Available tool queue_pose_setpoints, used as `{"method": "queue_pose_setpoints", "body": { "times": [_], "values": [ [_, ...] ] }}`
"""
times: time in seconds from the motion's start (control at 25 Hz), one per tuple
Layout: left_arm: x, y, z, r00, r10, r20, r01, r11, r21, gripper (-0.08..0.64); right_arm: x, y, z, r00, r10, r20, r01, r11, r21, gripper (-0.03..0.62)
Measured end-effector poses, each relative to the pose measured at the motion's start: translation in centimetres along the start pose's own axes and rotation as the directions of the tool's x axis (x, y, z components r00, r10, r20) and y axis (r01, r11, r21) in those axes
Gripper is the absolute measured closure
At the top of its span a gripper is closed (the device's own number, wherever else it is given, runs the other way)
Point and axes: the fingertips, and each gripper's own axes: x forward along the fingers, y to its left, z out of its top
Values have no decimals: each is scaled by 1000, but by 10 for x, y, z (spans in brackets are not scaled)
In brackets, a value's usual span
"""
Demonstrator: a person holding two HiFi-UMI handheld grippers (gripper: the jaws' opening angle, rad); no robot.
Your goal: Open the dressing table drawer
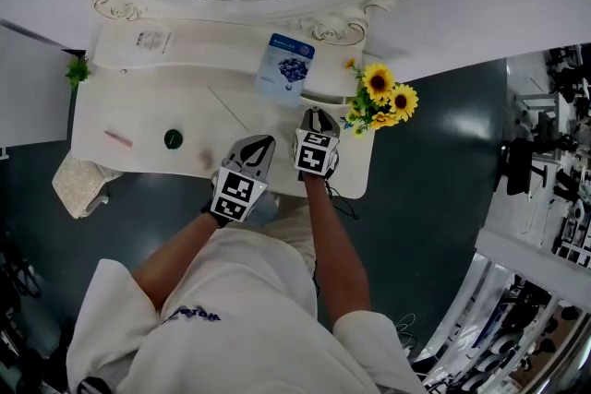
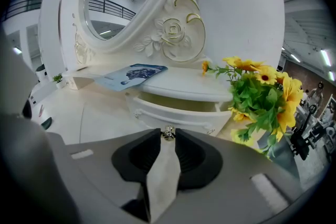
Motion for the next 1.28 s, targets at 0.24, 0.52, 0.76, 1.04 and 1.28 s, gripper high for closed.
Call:
{"method": "queue_pose_setpoints", "body": {
  "times": [0.24,0.52,0.76,1.04,1.28],
  "values": [
    [0,-5,1,1000,-6,2,6,1000,5,551,-5,4,-3,1000,10,-5,-10,1000,10,496],
    [0,-8,-2,1000,-10,-1,10,1000,10,551,-11,1,-7,1000,3,-10,-3,1000,6,495],
    [-2,-1,-4,1000,6,-4,-6,1000,-6,551,-12,2,-10,1000,6,-1,-6,1000,5,495],
    [-5,3,-3,1000,20,1,-20,1000,-10,551,-17,1,-16,1000,2,-8,-2,1000,9,495],
    [-5,-1,-1,1000,19,6,-19,1000,-19,551,-24,1,-14,1000,2,-21,-2,1000,3,495]
  ]
}}
